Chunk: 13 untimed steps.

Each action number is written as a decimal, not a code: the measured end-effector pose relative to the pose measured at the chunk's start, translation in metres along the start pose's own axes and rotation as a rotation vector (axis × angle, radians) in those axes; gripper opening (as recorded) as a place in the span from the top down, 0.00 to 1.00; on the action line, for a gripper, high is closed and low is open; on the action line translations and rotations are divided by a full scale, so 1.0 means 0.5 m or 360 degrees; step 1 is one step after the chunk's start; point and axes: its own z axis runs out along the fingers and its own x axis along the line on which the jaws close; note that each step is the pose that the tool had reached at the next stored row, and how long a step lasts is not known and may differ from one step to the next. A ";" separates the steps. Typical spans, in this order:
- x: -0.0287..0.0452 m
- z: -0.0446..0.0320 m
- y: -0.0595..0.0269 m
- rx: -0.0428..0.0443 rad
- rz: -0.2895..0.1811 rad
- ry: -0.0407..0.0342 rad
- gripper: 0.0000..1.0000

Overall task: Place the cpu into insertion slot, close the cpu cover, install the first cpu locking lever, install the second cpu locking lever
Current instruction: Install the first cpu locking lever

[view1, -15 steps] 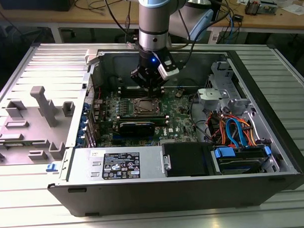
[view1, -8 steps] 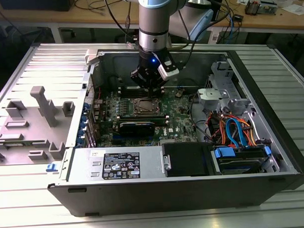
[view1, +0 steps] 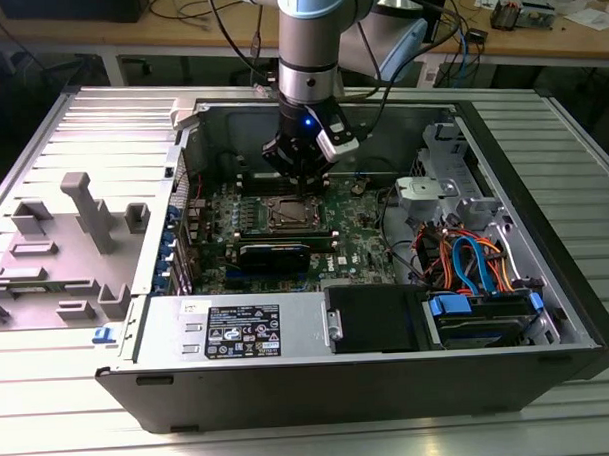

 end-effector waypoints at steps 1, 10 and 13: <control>0.000 0.000 0.000 0.0000 0.0000 0.0000 0.89; 0.000 -0.005 0.000 0.0000 0.0000 0.0000 0.89; 0.000 -0.005 0.000 0.0000 0.0000 0.0000 0.89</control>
